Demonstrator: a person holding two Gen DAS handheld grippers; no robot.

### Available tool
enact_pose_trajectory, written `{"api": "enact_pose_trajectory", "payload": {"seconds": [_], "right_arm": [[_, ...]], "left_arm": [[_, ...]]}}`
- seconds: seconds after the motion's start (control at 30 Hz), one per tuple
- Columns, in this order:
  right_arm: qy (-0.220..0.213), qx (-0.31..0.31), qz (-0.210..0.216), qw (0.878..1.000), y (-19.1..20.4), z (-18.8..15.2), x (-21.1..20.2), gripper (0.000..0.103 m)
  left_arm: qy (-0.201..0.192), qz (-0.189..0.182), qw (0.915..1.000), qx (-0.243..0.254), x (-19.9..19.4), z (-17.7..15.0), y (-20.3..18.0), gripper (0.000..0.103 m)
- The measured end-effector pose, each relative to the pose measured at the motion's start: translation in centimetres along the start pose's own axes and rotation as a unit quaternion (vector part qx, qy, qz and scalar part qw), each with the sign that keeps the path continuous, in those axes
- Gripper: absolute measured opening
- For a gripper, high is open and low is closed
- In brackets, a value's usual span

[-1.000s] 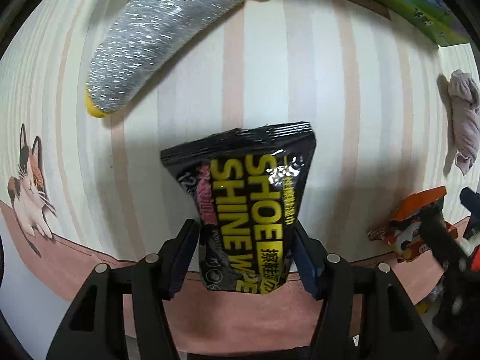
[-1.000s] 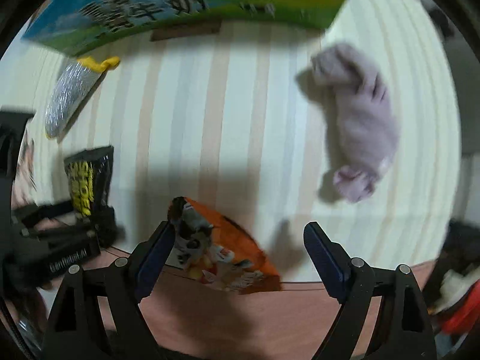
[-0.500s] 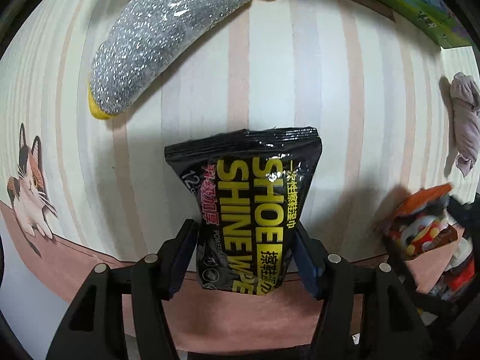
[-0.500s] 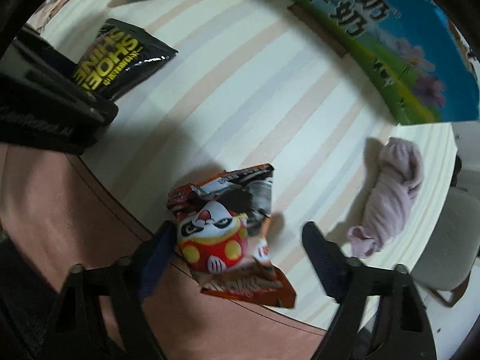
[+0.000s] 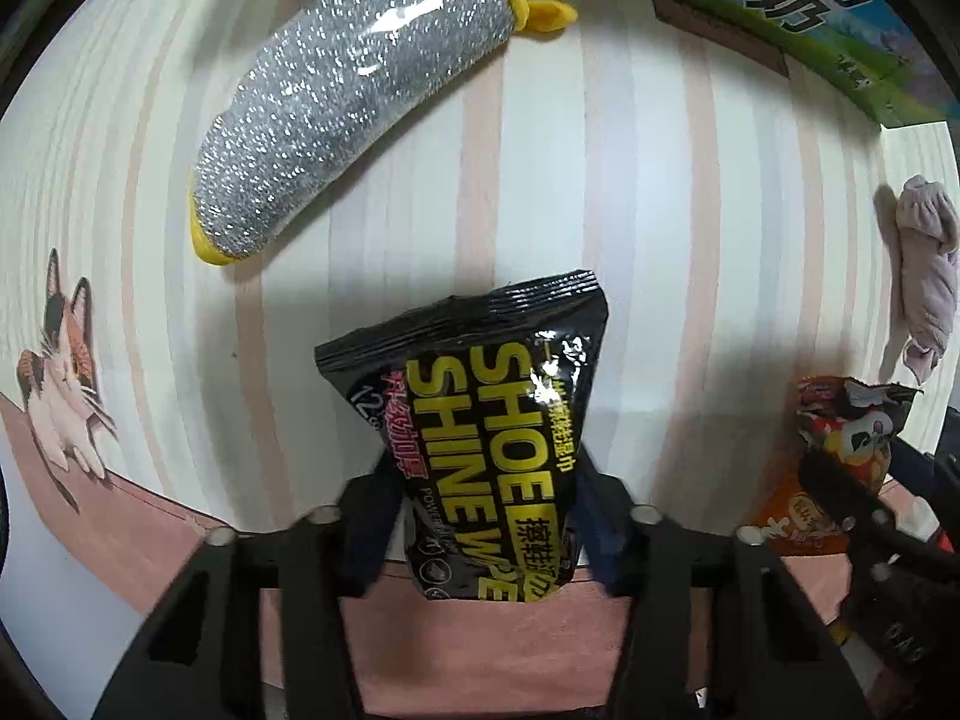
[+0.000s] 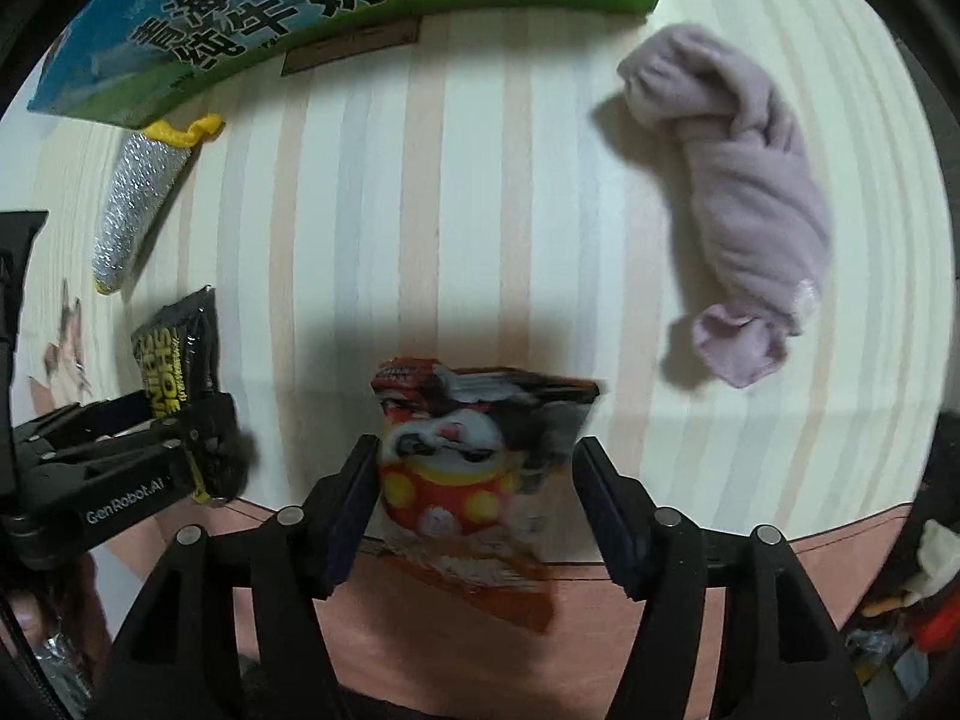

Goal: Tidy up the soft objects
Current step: 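Place both packs into the box and open both tools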

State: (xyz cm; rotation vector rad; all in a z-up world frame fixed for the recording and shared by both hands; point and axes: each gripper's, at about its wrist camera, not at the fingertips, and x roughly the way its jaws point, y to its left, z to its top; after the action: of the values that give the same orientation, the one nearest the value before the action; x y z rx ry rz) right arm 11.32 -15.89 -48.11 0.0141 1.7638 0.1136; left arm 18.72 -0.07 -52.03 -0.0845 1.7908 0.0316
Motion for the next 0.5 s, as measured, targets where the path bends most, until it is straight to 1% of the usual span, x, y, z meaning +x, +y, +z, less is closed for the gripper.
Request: {"api": "enact_pose_trajectory", "payload": {"seconds": [0.03, 0.07, 0.1, 0.13, 0.17, 0.2, 0.23, 0.27, 0.33, 0.4, 0.5], "right_arm": [[0.002, -0.003, -0.01, 1.0, -0.2, 0.5, -0.4, 0.068], [0.006, -0.005, -0.015, 1.0, 0.5, 1.1, -0.6, 0.068], [0.014, -0.006, -0.023, 1.0, 0.8, 0.9, -0.1, 0.068], [0.019, -0.004, -0.026, 0.999, 2.0, 0.8, 0.1, 0.068], [0.025, 0.002, -0.026, 0.999, 2.1, 0.9, 0.4, 0.065], [0.028, 0.01, -0.026, 0.999, 3.4, 1.5, 1.5, 0.055], [0.019, 0.009, -0.034, 0.999, 3.6, 1.4, 1.3, 0.048], [0.015, 0.009, -0.033, 0.999, 3.7, 1.3, 1.1, 0.047], [0.014, 0.019, -0.006, 1.0, 3.7, 1.2, 0.4, 0.045], [0.003, 0.018, 0.019, 1.0, 3.5, 1.0, -1.6, 0.045], [-0.028, 0.009, 0.061, 0.998, 4.3, 1.2, -6.4, 0.045]], "left_arm": [[-0.002, 0.003, 1.0, 0.0, 0.1, -0.1, -0.1, 0.044], [-0.003, 0.004, 1.0, 0.0, -0.1, -0.5, -0.4, 0.043], [-0.005, 0.005, 1.0, 0.0, -0.2, -0.6, -0.5, 0.042], [-0.006, 0.005, 1.0, 0.0, -0.9, -0.8, -0.3, 0.041], [-0.008, 0.003, 1.0, 0.0, -1.2, -1.1, -0.3, 0.041], [-0.014, 0.0, 0.9999, 0.0, -1.7, -1.3, -0.3, 0.041], [-0.02, -0.001, 0.9998, 0.001, -2.2, -1.7, -0.3, 0.041], [-0.026, -0.006, 0.9996, 0.003, -3.0, -2.1, -0.3, 0.041], [-0.044, -0.025, 0.9987, 0.007, -5.1, -2.9, -0.4, 0.041], [-0.062, -0.041, 0.9972, 0.011, -7.4, -3.4, -0.3, 0.041], [-0.097, -0.083, 0.9917, 0.008, -12.5, -3.5, -0.2, 0.041]]}}
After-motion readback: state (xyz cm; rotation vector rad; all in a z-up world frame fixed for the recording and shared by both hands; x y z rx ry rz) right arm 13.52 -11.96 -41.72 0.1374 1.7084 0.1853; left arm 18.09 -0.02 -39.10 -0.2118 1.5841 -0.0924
